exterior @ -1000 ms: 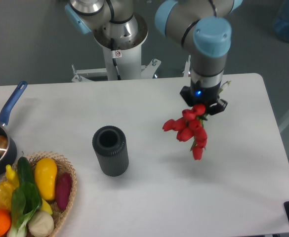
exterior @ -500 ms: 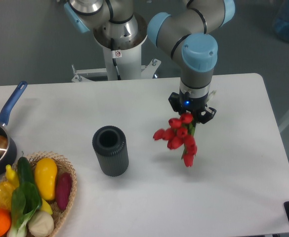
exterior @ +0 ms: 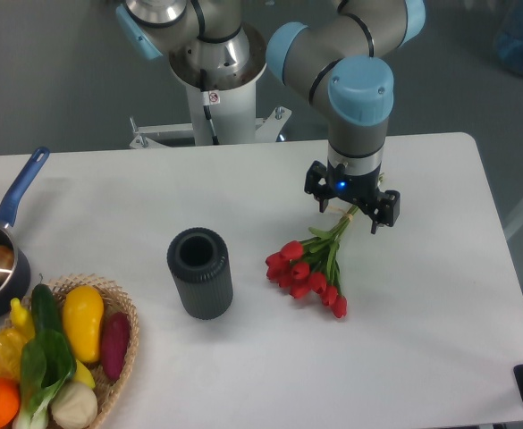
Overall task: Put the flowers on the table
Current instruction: 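Lower the tulips onto the table and open the gripper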
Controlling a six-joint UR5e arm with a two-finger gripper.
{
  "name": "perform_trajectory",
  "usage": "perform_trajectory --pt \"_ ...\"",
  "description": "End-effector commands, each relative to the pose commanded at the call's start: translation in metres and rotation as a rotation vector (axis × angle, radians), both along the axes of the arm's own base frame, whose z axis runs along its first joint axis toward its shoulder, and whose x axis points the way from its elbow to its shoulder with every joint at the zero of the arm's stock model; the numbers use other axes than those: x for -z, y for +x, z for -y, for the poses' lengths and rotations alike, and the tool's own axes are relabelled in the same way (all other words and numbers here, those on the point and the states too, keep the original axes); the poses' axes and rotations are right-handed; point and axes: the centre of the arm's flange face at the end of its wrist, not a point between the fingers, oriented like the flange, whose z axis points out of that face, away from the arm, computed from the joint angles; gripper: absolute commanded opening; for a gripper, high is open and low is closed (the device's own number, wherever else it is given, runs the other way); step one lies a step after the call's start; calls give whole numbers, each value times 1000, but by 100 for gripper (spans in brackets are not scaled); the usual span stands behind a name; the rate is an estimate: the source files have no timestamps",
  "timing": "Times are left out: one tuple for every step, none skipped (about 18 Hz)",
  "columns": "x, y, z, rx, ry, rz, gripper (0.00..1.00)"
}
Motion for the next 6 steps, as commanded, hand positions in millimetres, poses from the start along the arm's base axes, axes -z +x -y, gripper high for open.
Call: perform_trajectory --pt "-1 0 1 -3 -1 -1 100" --pt "-2 -3 5 -9 0 -3 100" --pt "-4 -7 10 -18 4 -5 100" --pt "-4 -8 12 -20 5 -6 100" --pt "-5 -9 12 -19 8 -4 100" --pt "-4 -9 12 -21 8 -4 100"
